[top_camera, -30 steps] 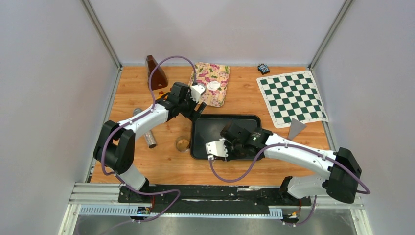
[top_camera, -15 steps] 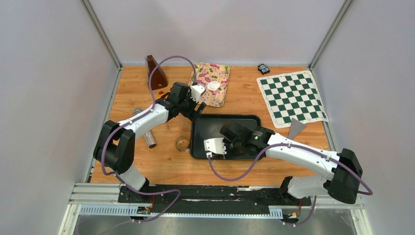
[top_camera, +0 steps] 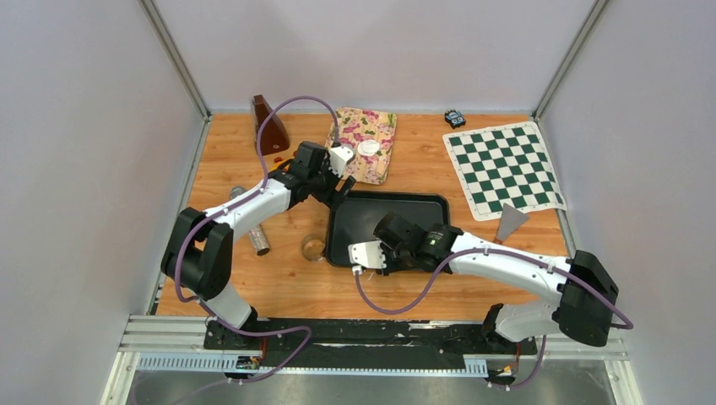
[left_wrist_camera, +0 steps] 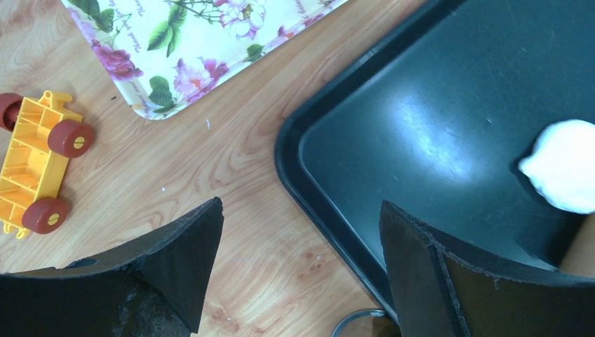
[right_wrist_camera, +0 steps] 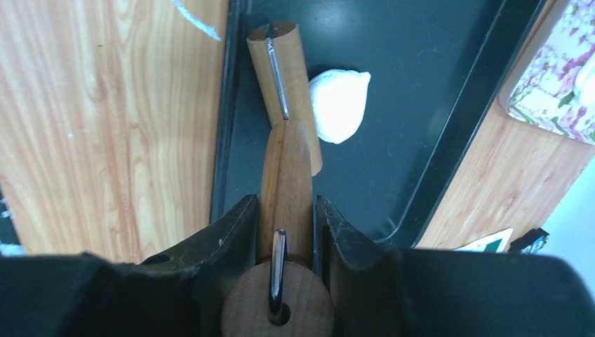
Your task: Roll out the dumpling wrappers from the dough
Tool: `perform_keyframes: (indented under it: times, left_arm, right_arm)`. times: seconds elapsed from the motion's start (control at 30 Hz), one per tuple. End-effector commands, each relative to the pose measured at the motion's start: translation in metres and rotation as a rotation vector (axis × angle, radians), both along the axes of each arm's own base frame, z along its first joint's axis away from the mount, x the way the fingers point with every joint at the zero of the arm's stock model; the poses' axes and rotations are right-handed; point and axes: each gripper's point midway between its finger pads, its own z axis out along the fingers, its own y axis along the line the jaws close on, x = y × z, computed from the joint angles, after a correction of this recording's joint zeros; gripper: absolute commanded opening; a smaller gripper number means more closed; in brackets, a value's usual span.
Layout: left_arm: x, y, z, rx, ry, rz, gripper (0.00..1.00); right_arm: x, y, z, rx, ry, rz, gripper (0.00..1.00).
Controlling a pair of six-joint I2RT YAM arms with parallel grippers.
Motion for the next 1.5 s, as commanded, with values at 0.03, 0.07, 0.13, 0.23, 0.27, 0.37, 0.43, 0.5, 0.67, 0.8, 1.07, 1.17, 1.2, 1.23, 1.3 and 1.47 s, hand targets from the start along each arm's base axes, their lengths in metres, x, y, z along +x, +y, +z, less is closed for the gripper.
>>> perform_keyframes:
  times: [0.03, 0.07, 0.13, 0.23, 0.27, 0.37, 0.43, 0.5, 0.67, 0.8, 1.07, 1.17, 1.2, 1.23, 1.3, 1.47]
  left_arm:
    - [0.004, -0.006, 0.013, -0.022, -0.042, -0.026, 0.88]
    - [0.003, -0.006, 0.013, -0.023, -0.04, -0.028, 0.88]
    - [0.003, -0.007, 0.013, -0.026, -0.039, -0.031, 0.88]
    - [0.002, -0.008, 0.011, -0.028, -0.032, -0.034, 0.88]
    - [0.002, -0.008, 0.011, -0.03, -0.029, -0.036, 0.88]
    - [0.001, -0.01, 0.005, -0.033, -0.013, -0.041, 0.88]
    - [0.0, -0.01, 0.001, -0.034, -0.002, -0.038, 0.88]
    - [-0.001, -0.01, -0.004, -0.035, 0.009, -0.036, 0.88]
    - [0.001, -0.009, -0.013, -0.026, 0.018, -0.017, 0.86]
    - [0.003, -0.008, -0.024, -0.004, 0.036, -0.006, 0.82]
    - [0.009, -0.002, -0.045, 0.063, 0.069, 0.046, 0.77]
    - [0.014, -0.001, -0.049, 0.094, 0.089, 0.066, 0.69]
    - [0.013, -0.001, -0.055, 0.105, 0.114, 0.065, 0.66]
    - [0.013, -0.002, -0.058, 0.107, 0.13, 0.067, 0.65]
    - [0.012, -0.004, -0.067, 0.121, 0.17, 0.067, 0.61]
    - [0.012, -0.003, -0.079, 0.161, 0.207, 0.084, 0.4]
  right_arm:
    - [0.018, 0.01, -0.012, 0.035, -0.073, -0.025, 0.0]
    - [0.018, 0.011, -0.008, 0.043, -0.079, -0.025, 0.0]
    - [0.016, 0.012, 0.009, 0.073, -0.086, -0.017, 0.0]
    - [0.011, 0.016, 0.042, 0.138, -0.091, 0.012, 0.0]
    - [0.011, 0.017, 0.052, 0.158, -0.101, 0.015, 0.0]
    - [0.017, 0.014, 0.063, 0.154, -0.138, 0.005, 0.0]
    - [0.021, 0.012, 0.066, 0.149, -0.154, -0.001, 0.0]
    - [0.024, 0.013, 0.066, 0.163, -0.15, -0.011, 0.0]
    - [0.036, 0.015, 0.044, 0.136, -0.164, -0.024, 0.0]
    - [0.046, 0.018, 0.034, 0.129, -0.172, -0.028, 0.0]
    - [0.054, 0.025, 0.052, 0.173, -0.19, -0.021, 0.0]
    - [0.056, 0.027, 0.058, 0.183, -0.201, -0.014, 0.0]
    - [0.056, 0.028, 0.059, 0.186, -0.197, -0.01, 0.0]
    - [0.055, 0.029, 0.057, 0.183, -0.189, -0.005, 0.0]
    - [0.052, 0.03, 0.053, 0.178, -0.173, 0.006, 0.0]
    - [0.052, 0.032, 0.034, 0.151, -0.142, 0.012, 0.0]
